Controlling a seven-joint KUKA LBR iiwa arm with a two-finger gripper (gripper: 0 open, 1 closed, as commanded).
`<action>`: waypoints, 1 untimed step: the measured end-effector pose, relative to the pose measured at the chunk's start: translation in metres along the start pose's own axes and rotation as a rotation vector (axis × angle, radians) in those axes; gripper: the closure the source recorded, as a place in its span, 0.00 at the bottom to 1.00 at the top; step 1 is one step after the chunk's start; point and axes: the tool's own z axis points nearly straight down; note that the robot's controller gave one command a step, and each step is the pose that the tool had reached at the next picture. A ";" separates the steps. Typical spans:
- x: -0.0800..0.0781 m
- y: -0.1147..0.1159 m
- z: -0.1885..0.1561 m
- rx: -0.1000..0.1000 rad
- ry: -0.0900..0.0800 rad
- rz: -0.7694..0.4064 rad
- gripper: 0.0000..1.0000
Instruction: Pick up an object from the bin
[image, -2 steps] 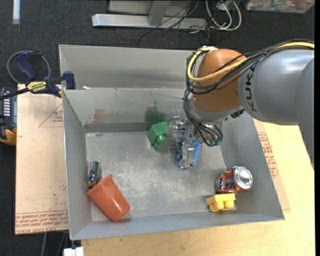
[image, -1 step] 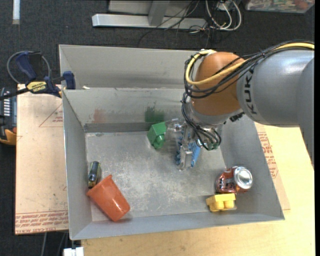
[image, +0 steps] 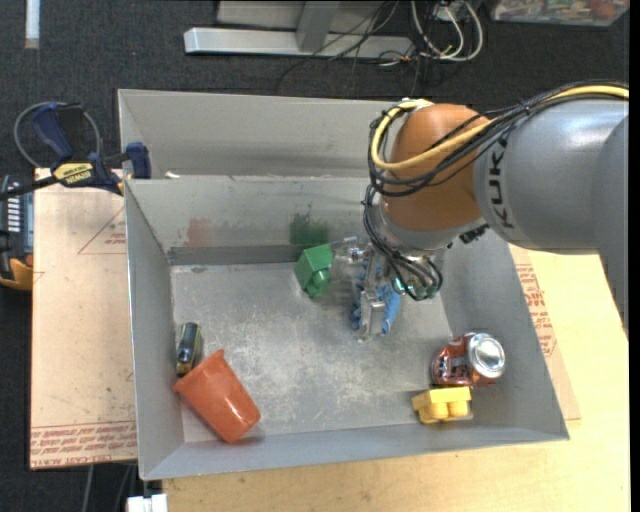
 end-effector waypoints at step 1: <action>0.000 0.000 0.000 0.000 0.000 0.000 0.00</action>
Offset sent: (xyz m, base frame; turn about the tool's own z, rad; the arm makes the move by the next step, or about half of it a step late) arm -0.0103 -0.0751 -0.0343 -0.0136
